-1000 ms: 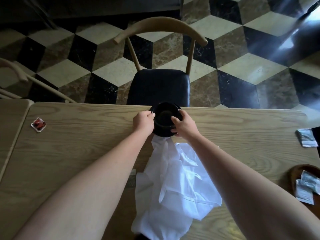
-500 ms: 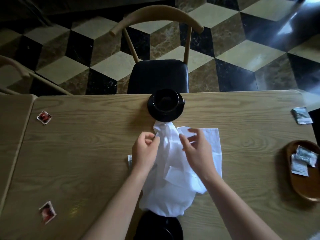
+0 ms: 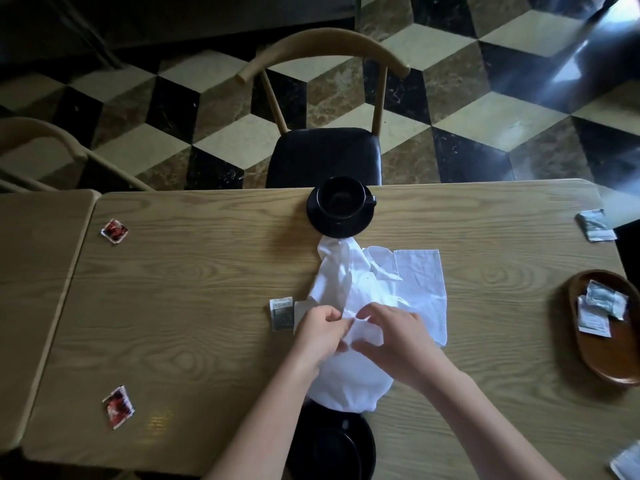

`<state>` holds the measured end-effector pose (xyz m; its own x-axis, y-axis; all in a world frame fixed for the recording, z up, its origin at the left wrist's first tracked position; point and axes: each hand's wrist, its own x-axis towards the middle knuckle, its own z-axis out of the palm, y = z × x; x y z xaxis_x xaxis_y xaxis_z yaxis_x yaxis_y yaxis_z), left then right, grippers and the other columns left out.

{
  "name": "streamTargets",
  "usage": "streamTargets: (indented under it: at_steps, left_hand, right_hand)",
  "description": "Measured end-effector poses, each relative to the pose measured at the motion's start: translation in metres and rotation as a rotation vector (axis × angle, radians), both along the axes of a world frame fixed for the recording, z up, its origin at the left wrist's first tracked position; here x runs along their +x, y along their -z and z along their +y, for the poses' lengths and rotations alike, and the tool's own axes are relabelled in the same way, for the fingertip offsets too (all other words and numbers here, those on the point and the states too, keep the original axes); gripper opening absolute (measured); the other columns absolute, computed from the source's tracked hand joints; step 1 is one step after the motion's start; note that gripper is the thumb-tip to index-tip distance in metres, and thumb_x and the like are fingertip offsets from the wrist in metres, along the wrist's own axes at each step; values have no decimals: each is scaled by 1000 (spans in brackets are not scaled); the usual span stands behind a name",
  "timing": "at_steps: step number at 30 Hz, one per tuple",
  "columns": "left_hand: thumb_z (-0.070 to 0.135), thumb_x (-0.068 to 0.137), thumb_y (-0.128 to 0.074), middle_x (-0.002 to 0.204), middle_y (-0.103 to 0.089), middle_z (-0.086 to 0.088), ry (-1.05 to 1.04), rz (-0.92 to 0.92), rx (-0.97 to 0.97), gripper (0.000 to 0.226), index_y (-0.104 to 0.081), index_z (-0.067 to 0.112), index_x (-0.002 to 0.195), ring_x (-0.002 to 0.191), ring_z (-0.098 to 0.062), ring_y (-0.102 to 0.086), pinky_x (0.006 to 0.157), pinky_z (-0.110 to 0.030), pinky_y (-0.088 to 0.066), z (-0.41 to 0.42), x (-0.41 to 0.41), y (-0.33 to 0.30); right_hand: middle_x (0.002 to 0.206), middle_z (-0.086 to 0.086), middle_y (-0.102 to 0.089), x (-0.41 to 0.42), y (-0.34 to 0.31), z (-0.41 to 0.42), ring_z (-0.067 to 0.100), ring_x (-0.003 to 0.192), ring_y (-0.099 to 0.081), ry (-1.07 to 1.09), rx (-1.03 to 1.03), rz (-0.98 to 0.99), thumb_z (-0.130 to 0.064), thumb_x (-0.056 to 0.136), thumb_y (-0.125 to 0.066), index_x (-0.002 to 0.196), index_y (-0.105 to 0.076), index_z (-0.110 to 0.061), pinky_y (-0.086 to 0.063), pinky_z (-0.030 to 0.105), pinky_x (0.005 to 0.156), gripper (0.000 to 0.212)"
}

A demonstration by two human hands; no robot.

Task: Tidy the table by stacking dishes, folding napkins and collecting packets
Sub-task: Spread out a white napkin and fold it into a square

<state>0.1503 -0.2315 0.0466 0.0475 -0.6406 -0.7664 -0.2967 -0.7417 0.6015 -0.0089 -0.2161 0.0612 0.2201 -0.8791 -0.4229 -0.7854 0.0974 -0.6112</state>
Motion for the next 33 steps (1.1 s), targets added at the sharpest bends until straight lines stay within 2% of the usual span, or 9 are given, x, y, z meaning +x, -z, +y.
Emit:
streamTargets:
  at_steps: [5, 8, 13, 16, 18, 22, 26, 29, 33]
  left_hand:
    - [8, 60, -54, 60, -61, -12, -197, 333, 196, 5, -53, 12, 61, 45, -18, -54, 44, -20, -33, -4, 3, -26]
    - [12, 63, -58, 61, -63, -11, -186, 439, 268, 4, -55, 11, 63, 45, -17, -54, 41, -19, -35, 0, 7, -38]
    - [40, 75, -71, 55, -53, -3, -104, 334, 234, 30, -55, 17, 65, 48, -19, -51, 51, -27, -37, -14, 4, -50]
    - [39, 84, -68, 91, -74, -16, -27, 268, 167, 30, -78, 11, 89, 79, -27, -64, 74, -38, -51, -25, -5, -52]
    - [28, 89, -65, 105, -73, -19, -30, 245, 135, 28, -75, 5, 101, 88, -30, -64, 80, -40, -49, -28, -9, -52]
    - [19, 86, -55, 91, -59, -16, -139, 255, 175, 20, -59, 6, 100, 82, -30, -54, 70, -36, -45, -31, -8, -58]
    - [16, 64, -53, 56, -44, -1, -231, 379, 220, 6, -47, 16, 63, 49, -18, -42, 46, -21, -32, -26, 3, -67]
    - [15, 60, -53, 50, -39, 2, -282, 476, 192, 15, -43, 19, 51, 42, -14, -34, 42, -20, -29, -20, 13, -76]
    - [16, 67, -58, 56, -47, 0, -349, 574, 67, 15, -55, 18, 53, 45, -15, -44, 46, -23, -37, -16, 30, -97]
  right_hand:
    - [92, -9, -66, -2, -31, 4, 14, 82, -59, 50, -49, -66, -39, 85, -72, 94, -67, -30, -40, 29, 73, 14]
    - [82, -9, -60, -8, -53, 14, 12, 71, -52, 23, -167, -50, -31, 84, -73, 87, -70, -26, -35, 30, 72, 6]
    - [80, -11, -56, -9, -83, 37, 15, 81, -54, -155, -308, 66, -33, 89, -69, 87, -68, -25, -39, 35, 89, 8]
    - [84, -13, -53, -6, -91, 48, 16, 91, -58, -167, -291, 61, -34, 92, -64, 95, -70, -26, -39, 34, 91, 10]
    - [82, -12, -49, -3, -93, 53, 16, 84, -55, -140, -297, 52, -32, 93, -64, 94, -68, -24, -41, 34, 87, 9]
    - [73, -11, -45, 2, -100, 55, 11, 66, -39, -40, -361, -28, -28, 90, -68, 73, -49, -32, -32, 27, 65, 26]
    - [67, -11, -41, 4, -104, 59, 12, 63, -39, 94, -378, -143, -28, 88, -69, 64, -31, -40, -31, 23, 56, 47]
    - [73, -15, -49, 1, -107, 62, 8, 66, -45, 161, -410, -137, -32, 88, -67, 66, -36, -44, -34, 22, 58, 39]
    - [82, -15, -55, -11, -116, 63, 6, 81, -53, 339, -577, -63, -21, 80, -80, 81, -72, -32, -39, 16, 72, 14]
